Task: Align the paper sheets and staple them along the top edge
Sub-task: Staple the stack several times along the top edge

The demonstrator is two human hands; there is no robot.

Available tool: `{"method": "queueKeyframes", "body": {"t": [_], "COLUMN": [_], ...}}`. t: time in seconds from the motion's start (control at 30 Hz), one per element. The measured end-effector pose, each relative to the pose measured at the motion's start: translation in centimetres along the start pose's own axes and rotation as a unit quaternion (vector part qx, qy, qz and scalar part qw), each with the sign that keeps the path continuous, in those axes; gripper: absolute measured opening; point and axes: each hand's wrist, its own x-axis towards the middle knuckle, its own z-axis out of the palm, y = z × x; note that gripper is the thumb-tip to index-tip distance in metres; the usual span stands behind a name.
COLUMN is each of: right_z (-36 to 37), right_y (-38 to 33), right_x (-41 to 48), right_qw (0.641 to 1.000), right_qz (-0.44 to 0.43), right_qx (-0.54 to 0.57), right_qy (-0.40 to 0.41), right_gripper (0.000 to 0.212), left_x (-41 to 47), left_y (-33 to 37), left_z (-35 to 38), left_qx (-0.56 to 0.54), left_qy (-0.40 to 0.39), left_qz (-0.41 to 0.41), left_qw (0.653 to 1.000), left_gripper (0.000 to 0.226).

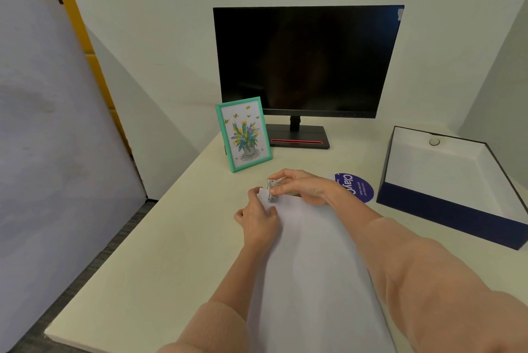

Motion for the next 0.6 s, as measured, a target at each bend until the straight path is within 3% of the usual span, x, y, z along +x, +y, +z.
{"method": "queueKeyframes", "body": {"t": [0.2, 0.37, 0.5, 0.6], "right_z": [0.05, 0.00, 0.26, 0.37], "right_y": [0.16, 0.30, 0.11, 0.05], "right_x": [-0.42, -0.26, -0.73, -0.61], "right_qw": [1.000, 1.000, 1.000, 1.000], "right_qz": [0.003, -0.001, 0.006, 0.001], "right_qx": [0.020, 0.016, 0.020, 0.001], "right_qy": [0.013, -0.012, 0.018, 0.008], "right_gripper": [0.033, 0.044, 0.034, 0.040], "left_x": [-0.02, -0.01, 0.01, 0.06], "left_y": [-0.06, -0.15, -0.17, -0.08], "left_z": [0.02, 0.04, 0.14, 0.10], "left_qx": [0.015, 0.023, 0.024, 0.026], "left_qy": [0.000, -0.003, -0.006, -0.009], "left_qz": [0.004, 0.005, 0.006, 0.005], "left_qw": [1.000, 1.000, 1.000, 1.000], "left_gripper": [0.043, 0.039, 0.039, 0.039]}}
